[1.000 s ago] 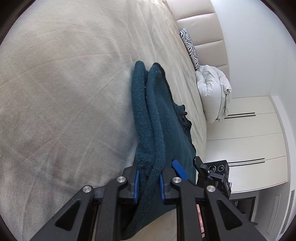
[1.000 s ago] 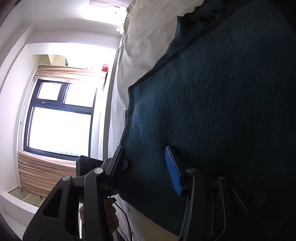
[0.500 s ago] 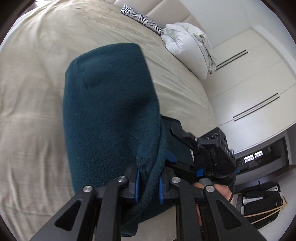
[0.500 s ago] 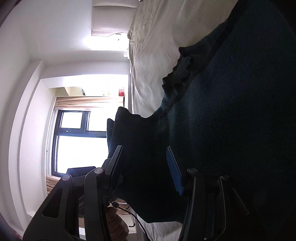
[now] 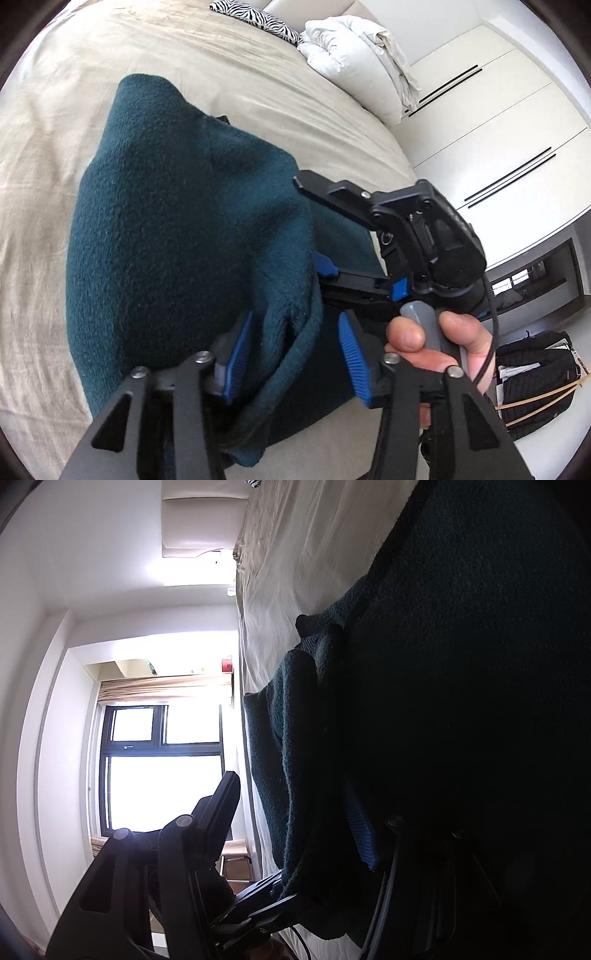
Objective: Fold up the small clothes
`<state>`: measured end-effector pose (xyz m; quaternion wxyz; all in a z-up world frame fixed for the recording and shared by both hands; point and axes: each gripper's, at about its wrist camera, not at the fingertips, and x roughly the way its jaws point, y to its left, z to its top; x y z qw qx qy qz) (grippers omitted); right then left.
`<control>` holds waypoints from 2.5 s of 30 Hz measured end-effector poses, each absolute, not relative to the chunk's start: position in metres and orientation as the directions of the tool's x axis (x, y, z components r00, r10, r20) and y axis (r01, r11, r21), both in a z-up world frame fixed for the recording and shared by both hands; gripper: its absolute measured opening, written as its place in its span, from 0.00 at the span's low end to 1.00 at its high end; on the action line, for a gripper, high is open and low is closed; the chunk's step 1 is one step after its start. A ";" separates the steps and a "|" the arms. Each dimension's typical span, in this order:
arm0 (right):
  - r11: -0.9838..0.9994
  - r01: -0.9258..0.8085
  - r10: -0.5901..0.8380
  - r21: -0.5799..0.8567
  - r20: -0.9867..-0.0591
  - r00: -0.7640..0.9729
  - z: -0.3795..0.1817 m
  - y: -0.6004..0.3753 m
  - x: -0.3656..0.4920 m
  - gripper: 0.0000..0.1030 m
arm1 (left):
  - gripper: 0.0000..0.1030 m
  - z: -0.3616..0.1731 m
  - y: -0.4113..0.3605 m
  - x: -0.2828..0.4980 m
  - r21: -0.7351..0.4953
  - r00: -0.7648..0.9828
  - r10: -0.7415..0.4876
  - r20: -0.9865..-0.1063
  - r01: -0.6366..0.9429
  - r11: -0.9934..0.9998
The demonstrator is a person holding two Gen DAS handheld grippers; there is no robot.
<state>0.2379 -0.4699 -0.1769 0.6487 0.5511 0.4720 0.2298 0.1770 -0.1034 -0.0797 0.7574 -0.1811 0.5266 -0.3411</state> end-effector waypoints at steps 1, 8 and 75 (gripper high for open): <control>0.296 0.222 0.819 0.929 -0.367 0.441 -0.176 -0.468 0.239 0.54 | 0.60 -0.078 -0.100 0.174 -0.643 0.214 -0.719 -0.661 0.333 0.690; 0.385 0.227 0.807 0.894 -0.446 0.387 -0.167 -0.458 0.244 0.52 | 0.62 -0.065 -0.055 0.149 -0.664 0.246 -0.751 -0.613 0.355 0.658; 0.661 0.270 0.612 0.700 -0.712 0.345 -0.112 -0.492 0.171 0.08 | 0.69 -0.066 -0.117 0.142 -0.543 0.228 -0.678 -0.698 0.449 0.710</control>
